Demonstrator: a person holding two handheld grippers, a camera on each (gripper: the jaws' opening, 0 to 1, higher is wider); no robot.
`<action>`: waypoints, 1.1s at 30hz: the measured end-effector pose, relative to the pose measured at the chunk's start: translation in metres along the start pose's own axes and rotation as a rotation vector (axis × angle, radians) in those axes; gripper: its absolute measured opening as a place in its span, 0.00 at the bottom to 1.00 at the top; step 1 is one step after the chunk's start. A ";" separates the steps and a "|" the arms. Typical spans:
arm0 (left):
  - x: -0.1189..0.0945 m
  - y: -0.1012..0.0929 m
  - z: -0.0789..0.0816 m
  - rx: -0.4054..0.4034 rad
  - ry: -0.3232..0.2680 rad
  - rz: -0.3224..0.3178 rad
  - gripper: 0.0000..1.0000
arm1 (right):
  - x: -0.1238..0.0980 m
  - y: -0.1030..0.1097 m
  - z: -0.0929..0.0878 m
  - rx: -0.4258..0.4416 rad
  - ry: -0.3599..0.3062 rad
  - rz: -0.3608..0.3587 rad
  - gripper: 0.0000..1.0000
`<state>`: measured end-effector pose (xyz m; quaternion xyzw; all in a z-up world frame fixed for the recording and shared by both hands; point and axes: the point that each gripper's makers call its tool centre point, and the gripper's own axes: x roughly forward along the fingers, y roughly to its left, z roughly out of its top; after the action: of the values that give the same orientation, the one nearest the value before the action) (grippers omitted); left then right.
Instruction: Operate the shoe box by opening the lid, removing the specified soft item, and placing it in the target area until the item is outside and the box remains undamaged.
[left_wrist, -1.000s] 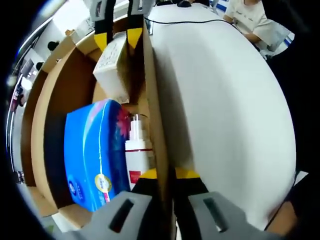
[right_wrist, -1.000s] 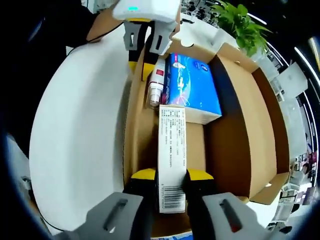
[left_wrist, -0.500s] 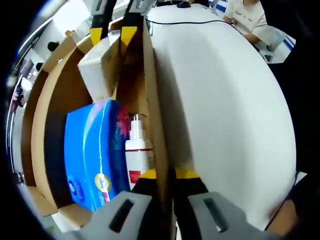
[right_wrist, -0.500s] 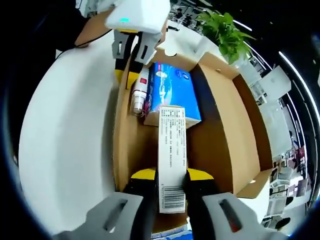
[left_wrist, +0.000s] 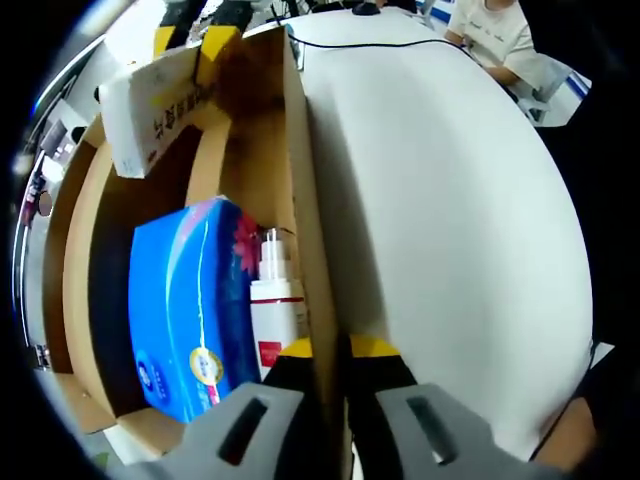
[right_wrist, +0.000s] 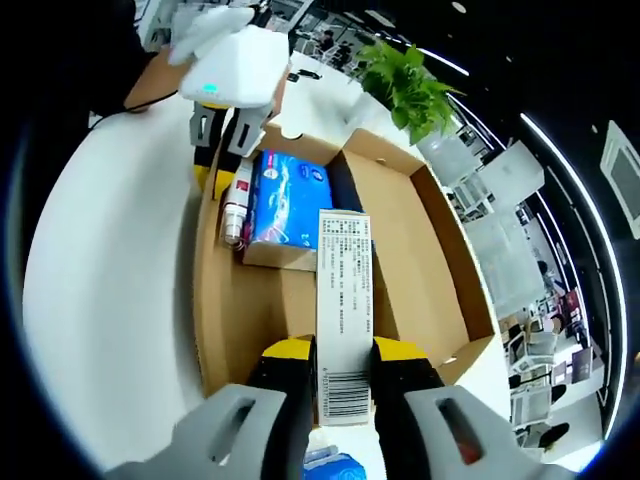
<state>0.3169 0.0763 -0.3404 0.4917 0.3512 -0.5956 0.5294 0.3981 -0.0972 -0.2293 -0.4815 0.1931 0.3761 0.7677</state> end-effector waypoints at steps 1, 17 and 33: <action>0.000 0.000 0.000 0.000 0.000 0.000 0.03 | -0.004 -0.007 0.002 0.005 -0.006 -0.027 0.19; 0.000 0.001 0.000 -0.002 -0.003 0.002 0.03 | -0.079 -0.042 -0.024 0.024 0.010 -0.187 0.19; 0.001 0.001 0.000 -0.003 0.000 0.005 0.03 | -0.147 -0.060 -0.075 0.045 0.112 -0.363 0.20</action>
<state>0.3181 0.0759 -0.3413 0.4919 0.3506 -0.5937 0.5316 0.3548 -0.2362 -0.1313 -0.5111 0.1539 0.1996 0.8217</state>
